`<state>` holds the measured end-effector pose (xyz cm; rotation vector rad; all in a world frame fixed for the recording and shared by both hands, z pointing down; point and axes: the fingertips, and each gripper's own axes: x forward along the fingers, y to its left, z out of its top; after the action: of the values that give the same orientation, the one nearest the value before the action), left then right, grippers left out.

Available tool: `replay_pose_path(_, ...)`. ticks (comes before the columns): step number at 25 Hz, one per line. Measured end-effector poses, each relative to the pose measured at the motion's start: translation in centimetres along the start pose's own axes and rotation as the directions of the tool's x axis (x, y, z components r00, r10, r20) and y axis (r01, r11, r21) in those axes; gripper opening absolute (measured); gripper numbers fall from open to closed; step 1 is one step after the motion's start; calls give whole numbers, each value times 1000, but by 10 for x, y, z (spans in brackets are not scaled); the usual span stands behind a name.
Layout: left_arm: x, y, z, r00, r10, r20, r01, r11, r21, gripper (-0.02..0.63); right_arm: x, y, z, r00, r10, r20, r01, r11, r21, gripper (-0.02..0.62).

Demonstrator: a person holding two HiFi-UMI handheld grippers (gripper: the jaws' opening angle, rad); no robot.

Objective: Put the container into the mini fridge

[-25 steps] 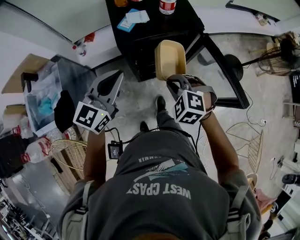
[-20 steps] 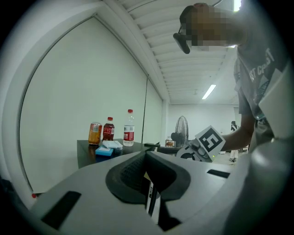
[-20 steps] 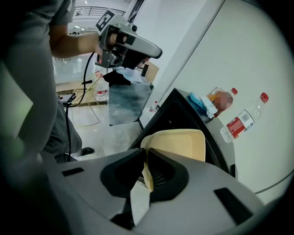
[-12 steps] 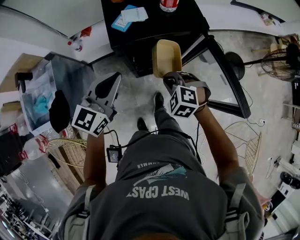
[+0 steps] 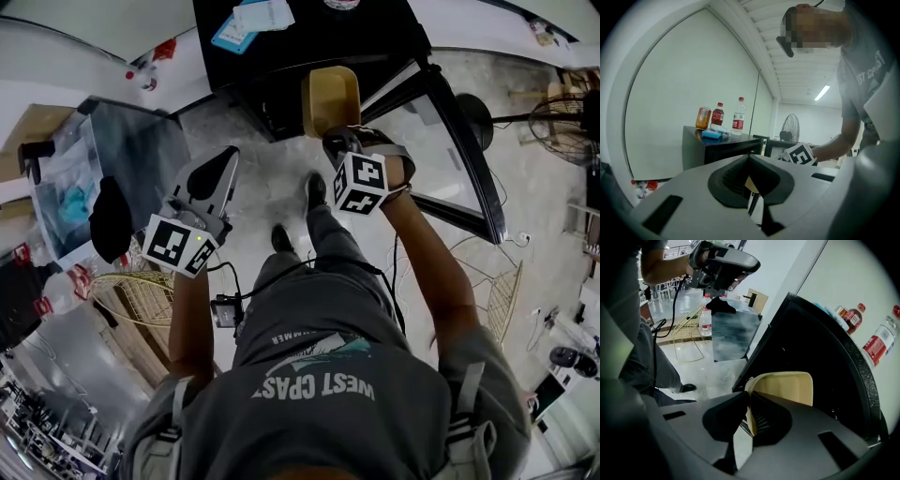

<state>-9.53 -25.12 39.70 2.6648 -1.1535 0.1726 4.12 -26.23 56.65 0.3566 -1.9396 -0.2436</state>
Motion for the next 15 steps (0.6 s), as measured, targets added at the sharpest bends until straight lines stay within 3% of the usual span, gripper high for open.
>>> replay_pose_path(15, 12, 15, -28, 999, 29, -37, -31, 999, -44, 15, 78, -12, -36, 998, 31, -56, -30, 999, 14, 49)
